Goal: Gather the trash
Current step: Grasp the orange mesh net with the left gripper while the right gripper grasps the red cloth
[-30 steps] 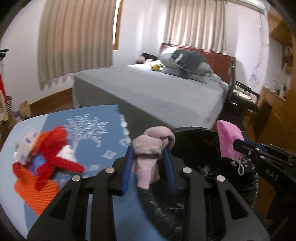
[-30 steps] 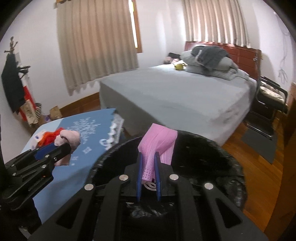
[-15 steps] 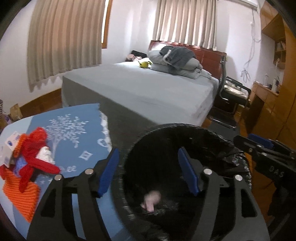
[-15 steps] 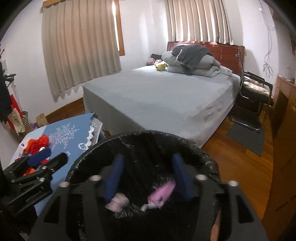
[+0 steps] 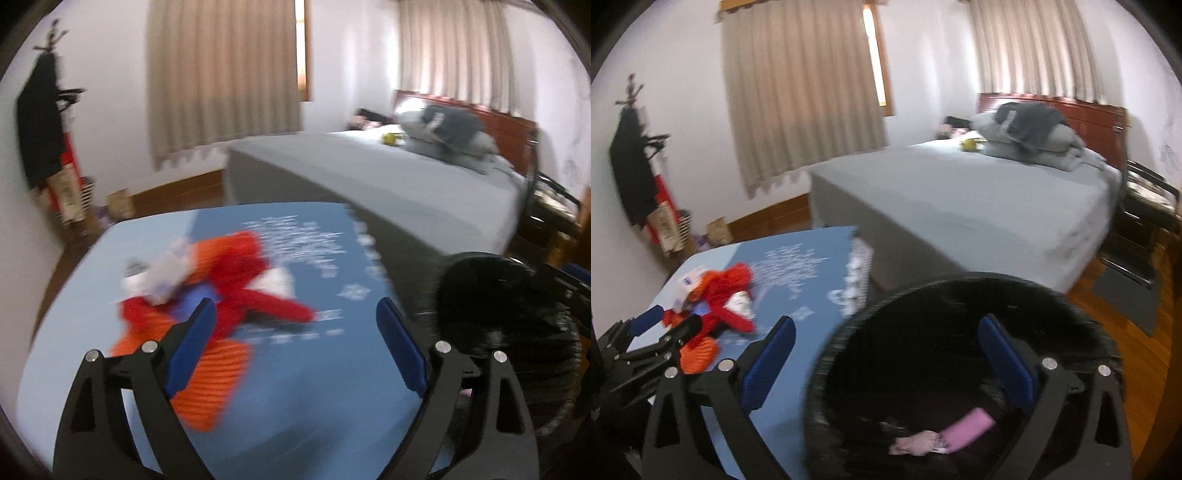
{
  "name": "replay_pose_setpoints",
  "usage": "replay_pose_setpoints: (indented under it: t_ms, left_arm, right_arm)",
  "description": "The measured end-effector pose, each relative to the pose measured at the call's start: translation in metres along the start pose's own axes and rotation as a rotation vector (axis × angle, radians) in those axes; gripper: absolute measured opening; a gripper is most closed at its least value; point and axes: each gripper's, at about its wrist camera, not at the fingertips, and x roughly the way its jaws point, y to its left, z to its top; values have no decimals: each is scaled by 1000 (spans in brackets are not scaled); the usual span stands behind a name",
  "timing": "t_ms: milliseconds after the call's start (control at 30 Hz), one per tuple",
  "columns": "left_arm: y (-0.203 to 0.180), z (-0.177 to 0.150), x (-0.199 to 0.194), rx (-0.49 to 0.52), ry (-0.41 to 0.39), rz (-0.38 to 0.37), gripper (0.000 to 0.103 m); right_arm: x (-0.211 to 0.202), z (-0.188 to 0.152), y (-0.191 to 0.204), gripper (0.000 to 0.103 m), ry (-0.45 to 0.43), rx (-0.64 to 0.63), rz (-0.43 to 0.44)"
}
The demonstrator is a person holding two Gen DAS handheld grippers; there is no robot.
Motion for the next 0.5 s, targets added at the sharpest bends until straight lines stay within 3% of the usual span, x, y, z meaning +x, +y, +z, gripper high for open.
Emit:
replay_pose_setpoints:
  t_ms: [233,500]
  left_arm:
    - [79,-18,9,-101,62,173,86]
    - [114,-38,34,-143,155,209,81]
  right_arm:
    - [22,-6,57,98,15,-72,104]
    - [42,-16,91,98,50,-126,149]
